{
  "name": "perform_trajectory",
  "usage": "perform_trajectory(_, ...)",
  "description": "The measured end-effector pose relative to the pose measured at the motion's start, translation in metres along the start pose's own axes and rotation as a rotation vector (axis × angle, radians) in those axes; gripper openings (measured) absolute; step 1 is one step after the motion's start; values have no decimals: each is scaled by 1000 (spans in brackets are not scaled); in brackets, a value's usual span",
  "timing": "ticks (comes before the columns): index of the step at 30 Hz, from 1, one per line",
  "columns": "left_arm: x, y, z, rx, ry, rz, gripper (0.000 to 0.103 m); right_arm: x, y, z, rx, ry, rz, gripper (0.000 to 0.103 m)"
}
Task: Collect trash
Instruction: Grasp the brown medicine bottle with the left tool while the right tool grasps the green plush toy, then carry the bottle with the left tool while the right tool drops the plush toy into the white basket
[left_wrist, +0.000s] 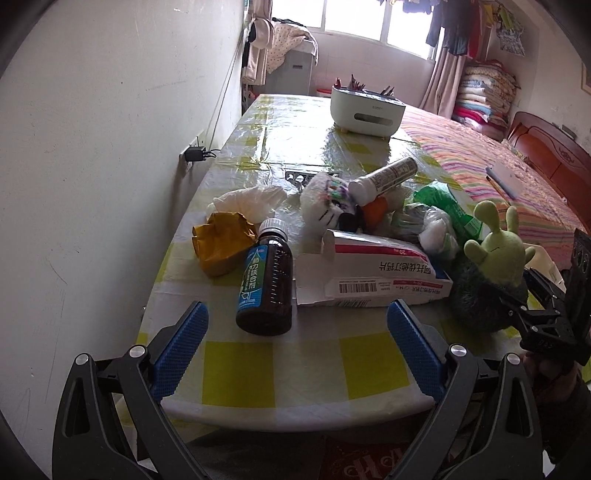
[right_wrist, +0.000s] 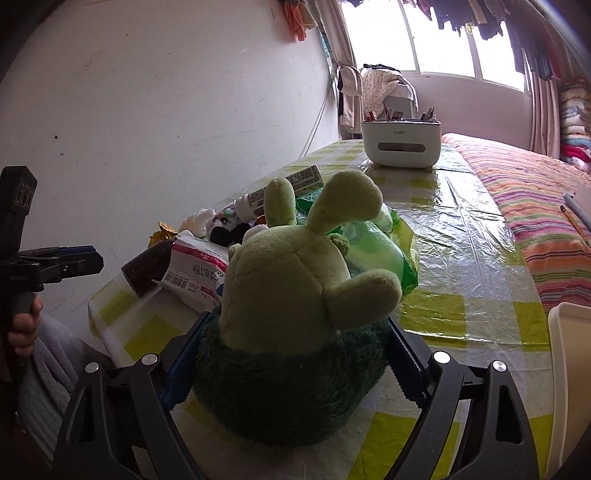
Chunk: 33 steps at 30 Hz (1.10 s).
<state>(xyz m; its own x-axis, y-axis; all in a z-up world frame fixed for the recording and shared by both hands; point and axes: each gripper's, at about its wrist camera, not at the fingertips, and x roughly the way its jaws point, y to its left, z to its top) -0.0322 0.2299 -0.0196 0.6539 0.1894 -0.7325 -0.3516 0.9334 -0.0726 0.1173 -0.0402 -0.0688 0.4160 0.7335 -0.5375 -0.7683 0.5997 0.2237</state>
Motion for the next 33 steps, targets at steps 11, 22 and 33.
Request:
perform_trajectory(11,67,36,35,-138,266,-36,94,-24,-17,-2,39,-101,-26,80)
perform_trajectory(22,102,35,40,-88,375,32,51,-40,-48,-6,176,-164,-37,80)
perform_trajectory(33,75,15,54,-93,236,22,41,-63,-67,-12,234,-244,-74,80)
